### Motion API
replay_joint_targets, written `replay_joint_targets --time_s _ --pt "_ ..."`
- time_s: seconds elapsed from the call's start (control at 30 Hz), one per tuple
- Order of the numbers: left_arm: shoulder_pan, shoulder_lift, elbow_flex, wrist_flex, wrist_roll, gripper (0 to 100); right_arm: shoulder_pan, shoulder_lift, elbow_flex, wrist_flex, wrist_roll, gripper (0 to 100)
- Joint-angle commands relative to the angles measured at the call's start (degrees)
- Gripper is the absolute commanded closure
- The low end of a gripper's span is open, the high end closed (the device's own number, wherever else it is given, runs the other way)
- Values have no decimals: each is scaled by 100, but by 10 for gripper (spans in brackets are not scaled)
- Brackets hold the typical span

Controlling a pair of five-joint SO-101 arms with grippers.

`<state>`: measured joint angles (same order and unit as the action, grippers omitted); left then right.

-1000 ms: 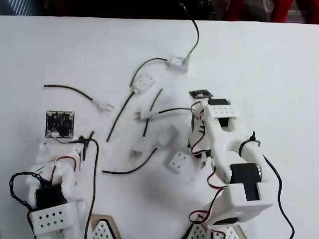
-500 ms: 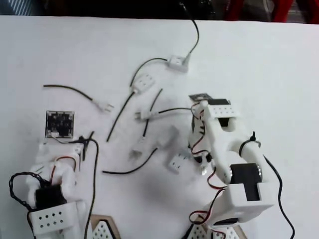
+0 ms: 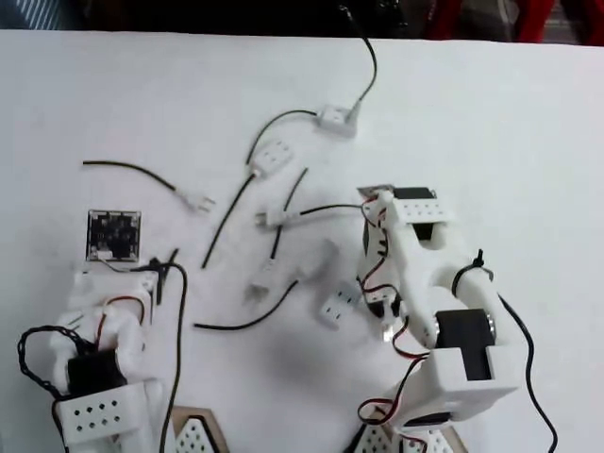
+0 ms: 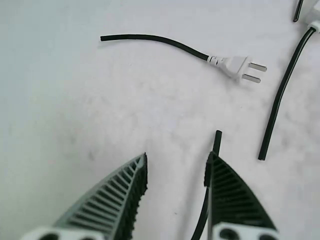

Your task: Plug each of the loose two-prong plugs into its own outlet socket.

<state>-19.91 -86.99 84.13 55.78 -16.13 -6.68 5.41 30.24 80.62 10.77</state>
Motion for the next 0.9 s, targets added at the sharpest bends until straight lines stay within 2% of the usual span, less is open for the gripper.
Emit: replay_joint_targets --time_s 0.0,0.27,0.37,0.6,0.87 --pt "-4 -84 -18 -18 18 808 4 -22 -158 92 18 969" --pt "-4 -84 -18 -18 18 808 -31 418 -237 110 44 981" --pt "-4 -84 -18 -18 18 808 -31 163 -431 462 53 981" --pt "-4 -84 -18 -18 18 808 -4 -1631 -642 1086 35 981" --pt "-4 -84 -18 -18 18 808 -75 -4110 -624 1051 0 981"
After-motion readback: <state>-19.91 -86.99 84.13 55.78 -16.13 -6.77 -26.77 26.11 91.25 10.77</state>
